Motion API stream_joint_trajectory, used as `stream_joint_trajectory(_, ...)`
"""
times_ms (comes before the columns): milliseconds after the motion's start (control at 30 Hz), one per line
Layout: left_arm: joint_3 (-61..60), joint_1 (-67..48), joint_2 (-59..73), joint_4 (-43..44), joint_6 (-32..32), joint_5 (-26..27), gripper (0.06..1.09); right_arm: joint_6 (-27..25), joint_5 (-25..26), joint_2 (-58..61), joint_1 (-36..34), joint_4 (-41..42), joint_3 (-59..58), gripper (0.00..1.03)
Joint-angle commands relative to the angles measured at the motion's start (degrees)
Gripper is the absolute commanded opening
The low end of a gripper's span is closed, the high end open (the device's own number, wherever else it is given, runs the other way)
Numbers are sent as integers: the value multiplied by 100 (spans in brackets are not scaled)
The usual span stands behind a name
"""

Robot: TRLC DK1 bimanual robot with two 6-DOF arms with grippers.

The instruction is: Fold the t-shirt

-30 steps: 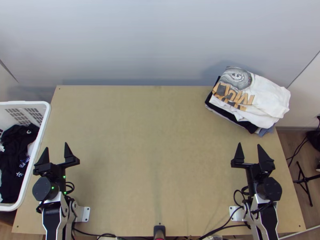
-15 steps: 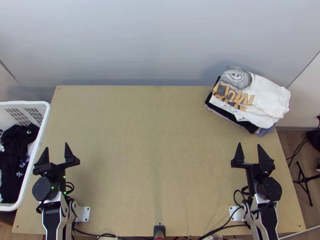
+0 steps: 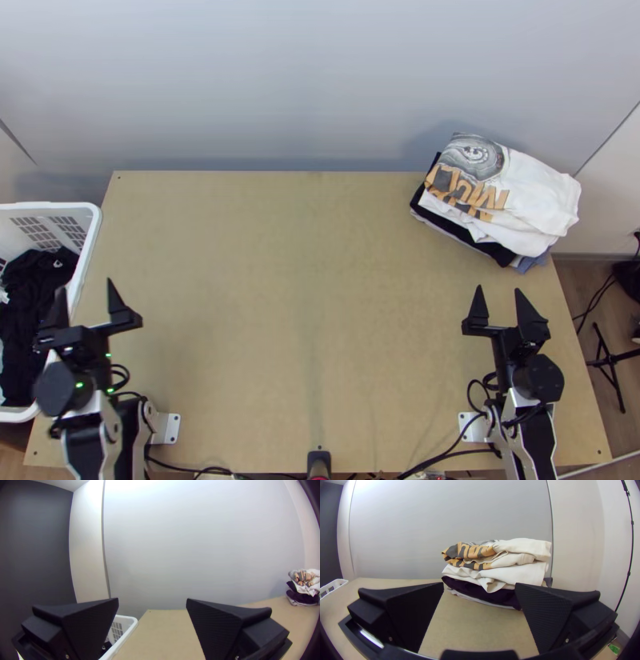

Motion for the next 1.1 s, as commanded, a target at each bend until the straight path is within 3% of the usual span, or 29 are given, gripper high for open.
stream_joint_trajectory(0,2353,-13,1147,-1051,-224,7,104,1,-1,3,1,2,1,99)
stream_joint_trajectory(133,4067,321,2641,-1983,-400,-160,104,1,7,3,1,2,1,99)
stream_joint_trajectory(267,5482,1437,4056,-2783,-356,-116,104,1,-1,3,1,2,1,99)
stream_joint_trajectory(467,6713,3485,6192,-3987,-277,1291,104,1,7,3,1,2,-8,99)
stream_joint_trajectory(600,7091,3986,7422,-4532,-48,1291,104,1,-1,-6,1,2,1,99)
stream_joint_trajectory(800,8523,4540,10050,-6193,145,1238,104,1,-1,3,1,2,1,99)
stream_joint_trajectory(933,9446,4628,11500,-6773,-92,790,104,1,-1,3,1,2,1,99)
stream_joint_trajectory(1067,10167,4681,12590,-7116,-330,737,104,1,-1,3,1,2,1,99)
